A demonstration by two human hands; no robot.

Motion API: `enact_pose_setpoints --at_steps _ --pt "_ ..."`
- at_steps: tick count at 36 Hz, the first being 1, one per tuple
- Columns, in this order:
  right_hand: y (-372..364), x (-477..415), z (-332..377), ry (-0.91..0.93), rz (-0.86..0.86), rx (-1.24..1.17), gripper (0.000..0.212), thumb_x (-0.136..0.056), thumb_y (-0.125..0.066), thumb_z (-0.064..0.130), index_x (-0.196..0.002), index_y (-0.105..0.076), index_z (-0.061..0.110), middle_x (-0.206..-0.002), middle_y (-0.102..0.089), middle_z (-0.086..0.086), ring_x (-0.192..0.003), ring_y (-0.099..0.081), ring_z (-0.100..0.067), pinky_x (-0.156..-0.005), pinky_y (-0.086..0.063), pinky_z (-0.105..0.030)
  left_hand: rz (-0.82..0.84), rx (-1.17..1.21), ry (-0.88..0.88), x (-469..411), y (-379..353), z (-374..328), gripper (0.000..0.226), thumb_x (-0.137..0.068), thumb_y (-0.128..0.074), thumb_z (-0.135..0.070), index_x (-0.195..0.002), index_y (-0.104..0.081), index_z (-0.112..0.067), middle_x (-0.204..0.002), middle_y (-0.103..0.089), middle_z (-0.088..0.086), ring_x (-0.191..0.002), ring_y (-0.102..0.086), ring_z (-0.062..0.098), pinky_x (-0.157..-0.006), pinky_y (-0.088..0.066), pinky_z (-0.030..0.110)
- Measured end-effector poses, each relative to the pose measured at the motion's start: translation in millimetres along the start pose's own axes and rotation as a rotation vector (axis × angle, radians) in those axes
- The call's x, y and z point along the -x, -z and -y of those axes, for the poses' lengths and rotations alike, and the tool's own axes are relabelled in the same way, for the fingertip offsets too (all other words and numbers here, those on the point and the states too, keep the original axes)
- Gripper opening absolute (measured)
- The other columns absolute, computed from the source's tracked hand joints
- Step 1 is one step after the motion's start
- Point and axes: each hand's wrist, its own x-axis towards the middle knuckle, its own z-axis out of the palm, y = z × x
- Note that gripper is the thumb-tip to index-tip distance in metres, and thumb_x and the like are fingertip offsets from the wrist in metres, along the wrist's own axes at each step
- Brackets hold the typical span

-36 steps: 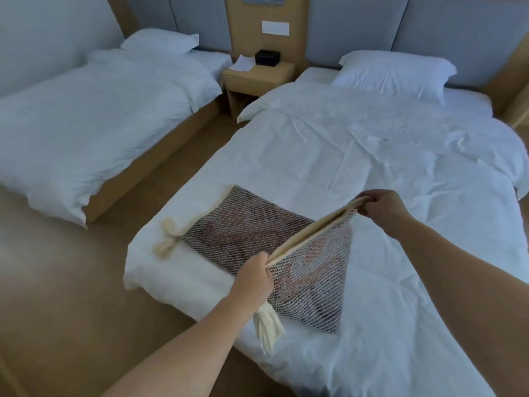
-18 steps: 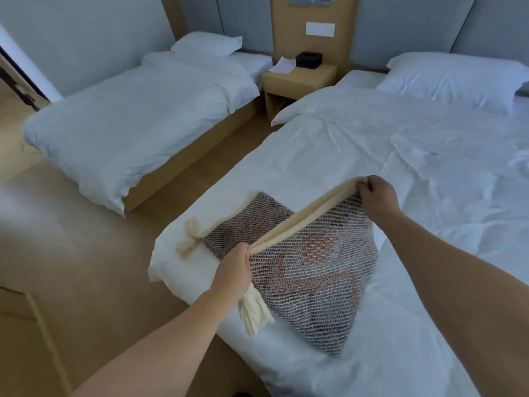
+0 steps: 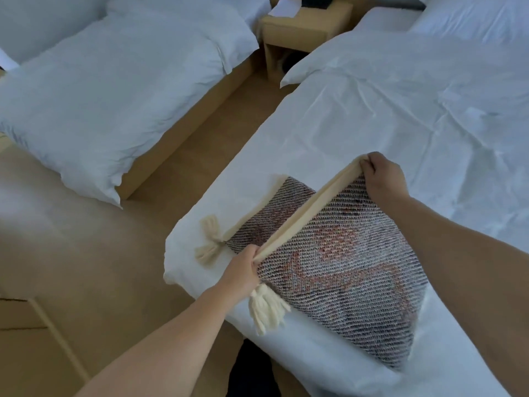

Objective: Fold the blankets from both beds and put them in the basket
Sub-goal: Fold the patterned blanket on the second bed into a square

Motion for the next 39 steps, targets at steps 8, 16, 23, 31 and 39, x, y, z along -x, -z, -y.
enact_pose_setpoints --at_steps 8,16,23,31,39 --pt "-115 -53 20 -0.071 0.063 0.117 0.027 -0.101 -0.037 0.031 -0.099 -0.054 0.011 -0.081 -0.057 -0.012 -0.069 -0.053 -0.030 -0.058 -0.042 -0.035 0.003 0.000 0.117 -90 16 80 0.022 -0.098 -0.041 -0.011 -0.117 -0.047 -0.020 -0.077 -0.055 -0.003 -0.059 -0.051 0.012 -0.047 -0.037 0.025" --pt "-212 -102 5 -0.074 0.118 0.254 0.028 -0.100 -0.037 0.031 -0.100 -0.054 0.009 -0.082 -0.055 -0.010 -0.072 -0.050 -0.029 -0.058 -0.035 -0.033 0.063 -0.142 0.114 -162 10 140 0.044 -0.094 -0.046 -0.007 -0.136 -0.036 -0.018 -0.096 -0.059 -0.001 -0.069 -0.058 0.016 -0.055 -0.043 0.029" --pt "-265 -130 4 -0.014 0.186 0.373 0.029 -0.101 -0.035 0.030 -0.101 -0.053 0.007 -0.080 -0.053 -0.009 -0.072 -0.047 -0.028 -0.061 -0.032 -0.033 0.095 -0.176 -0.020 -182 -7 173 0.039 -0.101 -0.037 -0.037 -0.131 -0.044 -0.013 -0.097 -0.063 0.002 -0.069 -0.061 0.016 -0.060 -0.054 0.035" --pt "-307 -149 -6 0.017 0.250 0.534 0.032 -0.103 -0.030 0.030 -0.108 -0.051 0.007 -0.092 -0.063 -0.016 -0.073 -0.047 -0.028 -0.064 -0.036 -0.034 0.047 -0.283 -0.021 -195 -18 194 0.034 -0.102 -0.029 -0.035 -0.119 -0.051 -0.015 -0.087 -0.059 -0.004 -0.061 -0.057 0.013 -0.053 -0.049 0.033" --pt "-338 -157 -27 0.044 0.223 0.686 0.035 -0.104 -0.025 0.031 -0.110 -0.050 0.007 -0.100 -0.063 -0.015 -0.086 -0.061 -0.035 -0.063 -0.036 -0.035 -0.093 -0.345 -0.052 -209 -27 205 0.020 -0.096 -0.047 -0.030 -0.102 -0.057 -0.014 -0.086 -0.061 -0.004 -0.058 -0.054 0.015 -0.044 -0.036 0.024"
